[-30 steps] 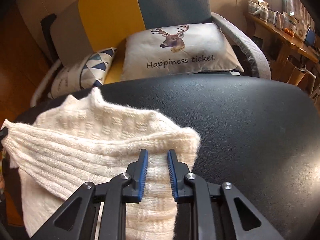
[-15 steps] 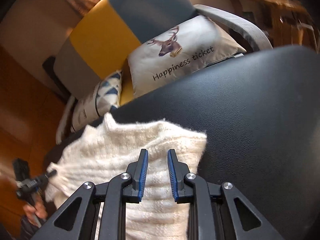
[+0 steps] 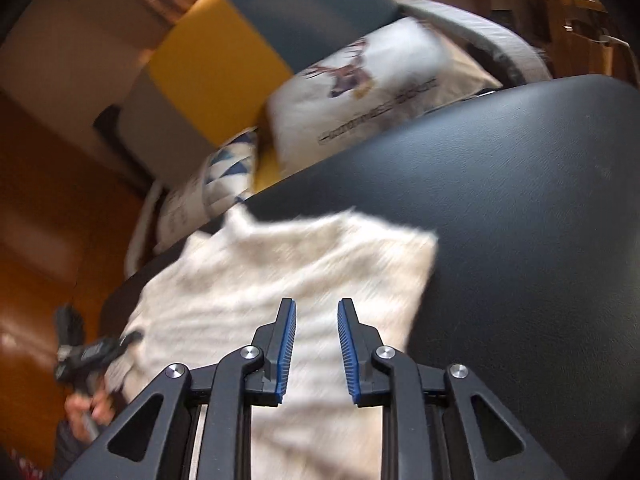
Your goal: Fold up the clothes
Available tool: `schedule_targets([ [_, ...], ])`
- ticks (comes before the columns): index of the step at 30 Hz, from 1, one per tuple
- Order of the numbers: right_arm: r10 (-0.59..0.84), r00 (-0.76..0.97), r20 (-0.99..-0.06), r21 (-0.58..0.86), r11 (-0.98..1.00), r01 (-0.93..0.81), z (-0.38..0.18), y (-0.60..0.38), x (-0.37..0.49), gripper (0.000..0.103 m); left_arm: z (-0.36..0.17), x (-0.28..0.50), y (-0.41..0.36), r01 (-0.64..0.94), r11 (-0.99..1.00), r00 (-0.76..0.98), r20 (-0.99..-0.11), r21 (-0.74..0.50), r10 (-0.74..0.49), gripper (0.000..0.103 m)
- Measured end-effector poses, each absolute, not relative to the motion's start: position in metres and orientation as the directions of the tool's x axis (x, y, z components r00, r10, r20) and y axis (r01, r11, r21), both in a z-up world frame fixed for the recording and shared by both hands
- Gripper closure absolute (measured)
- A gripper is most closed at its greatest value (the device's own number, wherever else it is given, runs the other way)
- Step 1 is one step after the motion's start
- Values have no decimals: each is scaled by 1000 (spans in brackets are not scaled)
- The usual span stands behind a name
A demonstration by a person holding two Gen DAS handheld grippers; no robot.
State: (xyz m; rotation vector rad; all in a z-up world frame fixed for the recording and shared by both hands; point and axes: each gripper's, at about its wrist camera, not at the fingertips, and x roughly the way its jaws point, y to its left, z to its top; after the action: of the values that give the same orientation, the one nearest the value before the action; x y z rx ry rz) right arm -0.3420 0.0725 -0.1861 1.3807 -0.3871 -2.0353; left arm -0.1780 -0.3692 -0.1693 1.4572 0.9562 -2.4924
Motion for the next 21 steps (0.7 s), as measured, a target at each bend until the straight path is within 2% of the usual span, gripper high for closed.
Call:
schedule_targets([
  [2,-644,-213,-735,545,-748,379,-185,69,-327,81,-169,-180,-370,384,-795,-538,-813,-470,221,91],
  [5,-547,-187,-816,447,-802,397,-202,62,-314,81,-174,-180,-371,404,-786,-529,-820,-468,216,91],
  [7,-465,-212,-860,356,-843,403,-215,64,-309,89,-181,-177,-371,420,-781,-523,-826,-462,208,89],
  [11,-511,-235,-827,418,-838,352,-215,73,-309,89,-181,-172,-370,438,-768,-524,-827,-467,204,89],
  [15,-490,-290,-822,366,-845,390,-190,63,-308,86,-161,-159,-377,427,-731,-592,-775,-533,220,87],
  [21,-412,-416,-811,260,-890,374,-161,40,-343,85,-135,-138,-388,435,-722,-660,-736,-539,152,87],
])
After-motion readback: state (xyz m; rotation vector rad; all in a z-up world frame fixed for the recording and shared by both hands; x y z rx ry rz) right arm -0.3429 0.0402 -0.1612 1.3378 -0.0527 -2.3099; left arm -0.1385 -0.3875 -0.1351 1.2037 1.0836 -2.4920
